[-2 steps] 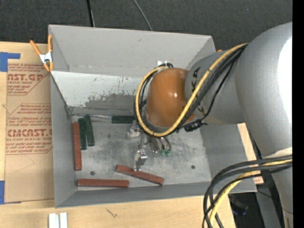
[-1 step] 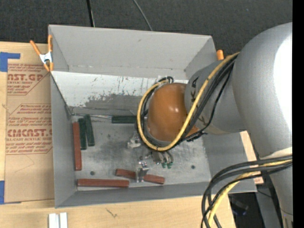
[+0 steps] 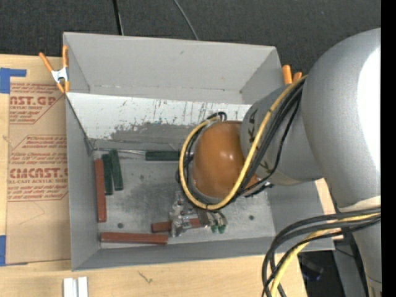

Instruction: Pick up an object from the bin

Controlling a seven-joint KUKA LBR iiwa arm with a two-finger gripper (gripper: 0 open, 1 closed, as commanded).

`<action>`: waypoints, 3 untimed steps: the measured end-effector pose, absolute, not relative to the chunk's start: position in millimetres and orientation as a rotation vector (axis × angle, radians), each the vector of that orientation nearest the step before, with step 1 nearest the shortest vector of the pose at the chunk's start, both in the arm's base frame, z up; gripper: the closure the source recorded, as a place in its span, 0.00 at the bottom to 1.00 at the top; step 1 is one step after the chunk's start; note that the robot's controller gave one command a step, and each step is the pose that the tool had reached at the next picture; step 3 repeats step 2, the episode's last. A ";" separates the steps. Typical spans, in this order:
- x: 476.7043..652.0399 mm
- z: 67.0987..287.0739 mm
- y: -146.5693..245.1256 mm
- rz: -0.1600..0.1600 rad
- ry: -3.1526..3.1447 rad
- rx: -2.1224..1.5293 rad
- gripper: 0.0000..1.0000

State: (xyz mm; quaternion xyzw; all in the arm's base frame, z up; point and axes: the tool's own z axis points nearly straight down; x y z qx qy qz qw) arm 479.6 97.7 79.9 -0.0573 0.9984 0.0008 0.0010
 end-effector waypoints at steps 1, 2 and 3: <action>479.6 79.9 97.6 0.003 3.135 -0.179 1.00; 497.0 259.9 95.2 0.001 3.125 -0.226 1.00; 497.0 259.9 95.2 0.001 3.125 -0.226 1.00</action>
Offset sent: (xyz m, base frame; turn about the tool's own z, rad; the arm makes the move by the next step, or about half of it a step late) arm 0.0155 -0.0033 0.1774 -0.0298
